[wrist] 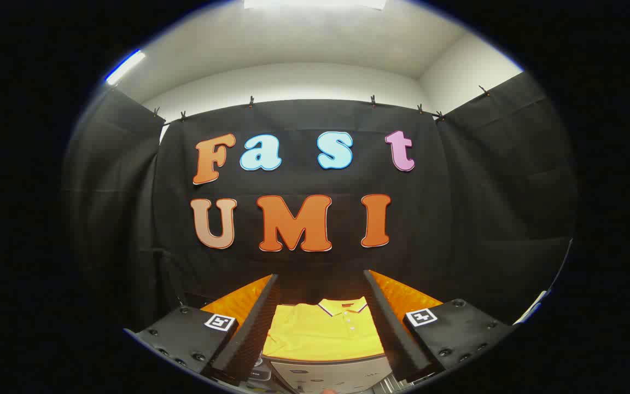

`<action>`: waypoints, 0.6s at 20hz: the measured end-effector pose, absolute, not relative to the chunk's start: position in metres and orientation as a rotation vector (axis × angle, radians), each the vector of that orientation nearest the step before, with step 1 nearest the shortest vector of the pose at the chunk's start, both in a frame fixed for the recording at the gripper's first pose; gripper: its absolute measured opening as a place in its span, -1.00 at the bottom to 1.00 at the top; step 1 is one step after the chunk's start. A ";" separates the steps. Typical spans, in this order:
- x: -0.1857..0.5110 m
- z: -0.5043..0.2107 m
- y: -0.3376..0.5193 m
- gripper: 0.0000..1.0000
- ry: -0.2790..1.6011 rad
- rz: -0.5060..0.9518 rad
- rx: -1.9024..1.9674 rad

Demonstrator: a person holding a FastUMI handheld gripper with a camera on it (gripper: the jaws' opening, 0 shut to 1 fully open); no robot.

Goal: Put the clothes into the washing machine and then close the washing machine lid.

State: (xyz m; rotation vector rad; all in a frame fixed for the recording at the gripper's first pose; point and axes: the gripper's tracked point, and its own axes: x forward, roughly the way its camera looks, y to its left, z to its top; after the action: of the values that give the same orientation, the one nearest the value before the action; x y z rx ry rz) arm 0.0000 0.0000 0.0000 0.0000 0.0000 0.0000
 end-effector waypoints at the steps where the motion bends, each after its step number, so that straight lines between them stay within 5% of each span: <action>1: 0.000 0.001 0.002 0.95 0.001 0.003 0.000; 12: -0.003 0.006 0.000 0.95 -0.005 -0.002 -0.005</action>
State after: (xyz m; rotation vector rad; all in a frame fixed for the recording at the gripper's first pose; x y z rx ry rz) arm -0.0034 0.0000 0.0057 -0.0053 -0.0051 -0.0024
